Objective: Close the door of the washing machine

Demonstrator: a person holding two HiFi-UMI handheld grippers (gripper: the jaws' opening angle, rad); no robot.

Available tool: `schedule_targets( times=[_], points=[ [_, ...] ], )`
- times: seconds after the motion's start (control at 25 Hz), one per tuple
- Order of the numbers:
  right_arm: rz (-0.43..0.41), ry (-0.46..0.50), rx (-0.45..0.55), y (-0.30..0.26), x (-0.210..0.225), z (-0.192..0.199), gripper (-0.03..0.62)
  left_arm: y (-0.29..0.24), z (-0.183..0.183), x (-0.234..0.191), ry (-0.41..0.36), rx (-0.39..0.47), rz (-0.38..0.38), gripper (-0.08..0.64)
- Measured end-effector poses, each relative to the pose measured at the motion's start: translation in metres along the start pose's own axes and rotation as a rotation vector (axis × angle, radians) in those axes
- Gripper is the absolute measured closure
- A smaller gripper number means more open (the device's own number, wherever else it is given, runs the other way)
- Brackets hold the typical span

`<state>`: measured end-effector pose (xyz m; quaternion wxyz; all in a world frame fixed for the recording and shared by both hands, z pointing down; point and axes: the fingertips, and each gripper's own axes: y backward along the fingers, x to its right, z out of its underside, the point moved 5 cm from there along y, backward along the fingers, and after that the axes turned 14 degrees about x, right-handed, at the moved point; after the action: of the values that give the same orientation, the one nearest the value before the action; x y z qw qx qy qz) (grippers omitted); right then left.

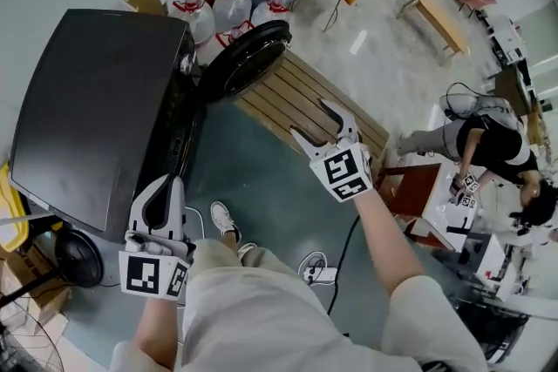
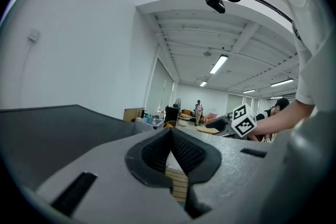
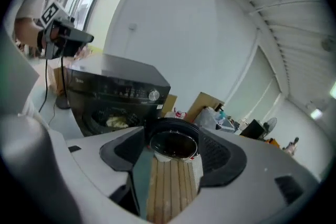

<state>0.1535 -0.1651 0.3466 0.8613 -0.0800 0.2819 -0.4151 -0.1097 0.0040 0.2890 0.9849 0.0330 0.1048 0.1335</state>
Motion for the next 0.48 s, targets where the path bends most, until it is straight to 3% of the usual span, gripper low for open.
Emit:
schedule_targets(
  times=[0.12, 0.24, 0.36, 0.48],
  points=[
    [-0.106, 0.122, -0.089, -0.077, 0.020, 0.023, 0.291, -0.015, 0.014, -0.025, 0.001, -0.026, -0.018, 0.555],
    [-0.200, 0.168, -0.171, -0.149, 0.027, 0.054, 0.287, -0.016, 0.034, -0.039, 0.015, -0.068, -0.046, 0.555],
    [-0.261, 0.221, -0.253, -0.211, 0.029, 0.083, 0.274, -0.014, 0.052, -0.049, 0.028, -0.102, -0.071, 0.555],
    [-0.314, 0.337, -0.319, -0.262, 0.032, 0.099, 0.263, -0.011, 0.060, -0.057, 0.028, -0.118, -0.088, 0.555]
  ],
)
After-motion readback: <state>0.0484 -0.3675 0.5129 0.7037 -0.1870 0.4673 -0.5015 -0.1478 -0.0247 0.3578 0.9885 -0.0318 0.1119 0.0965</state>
